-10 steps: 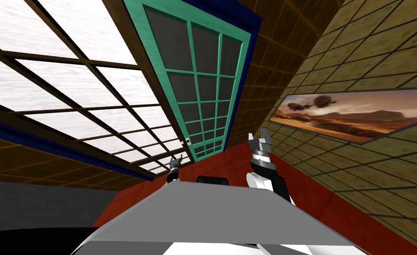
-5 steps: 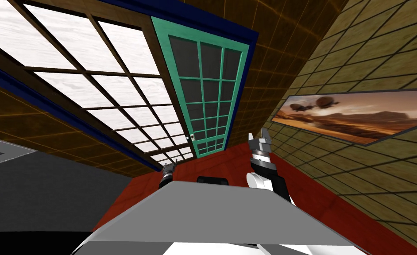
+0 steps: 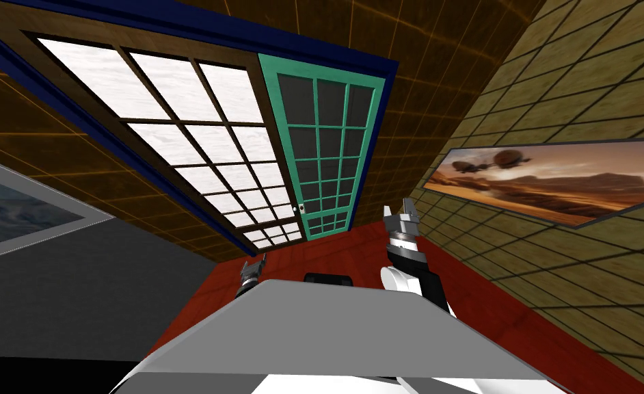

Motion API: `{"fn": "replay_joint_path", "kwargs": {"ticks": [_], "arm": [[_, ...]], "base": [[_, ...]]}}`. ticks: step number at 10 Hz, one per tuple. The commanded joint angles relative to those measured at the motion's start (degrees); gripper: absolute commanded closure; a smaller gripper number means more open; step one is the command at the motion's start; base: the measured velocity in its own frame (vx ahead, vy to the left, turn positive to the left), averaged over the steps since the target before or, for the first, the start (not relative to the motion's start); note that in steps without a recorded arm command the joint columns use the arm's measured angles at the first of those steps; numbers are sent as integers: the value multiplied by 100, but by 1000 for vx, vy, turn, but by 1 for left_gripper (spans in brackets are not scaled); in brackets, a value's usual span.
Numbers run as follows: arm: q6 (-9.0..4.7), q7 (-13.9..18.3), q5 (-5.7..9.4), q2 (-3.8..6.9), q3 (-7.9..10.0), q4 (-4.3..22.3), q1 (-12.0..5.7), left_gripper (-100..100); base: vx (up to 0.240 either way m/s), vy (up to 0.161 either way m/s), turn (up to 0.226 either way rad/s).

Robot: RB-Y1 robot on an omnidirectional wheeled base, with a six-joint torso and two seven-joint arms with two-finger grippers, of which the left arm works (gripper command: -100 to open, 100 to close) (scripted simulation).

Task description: Pull the door open

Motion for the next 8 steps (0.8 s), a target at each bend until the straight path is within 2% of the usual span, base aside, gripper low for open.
{"fn": "replay_joint_path", "kwargs": {"ticks": [1,2,4,5,8], "arm": [[58,37,15,38,46,-59,158,-100],[85,35,38,70,113,-24,249,-100],[85,35,38,70,113,-24,249,-100],[150,32,75,52,210,20,317,-100],[155,32,61,-15,162,-10,192,-100]], "base": [[-96,17,114],[-83,18,93],[-47,11,13],[94,59,62],[159,31,-40]]}}
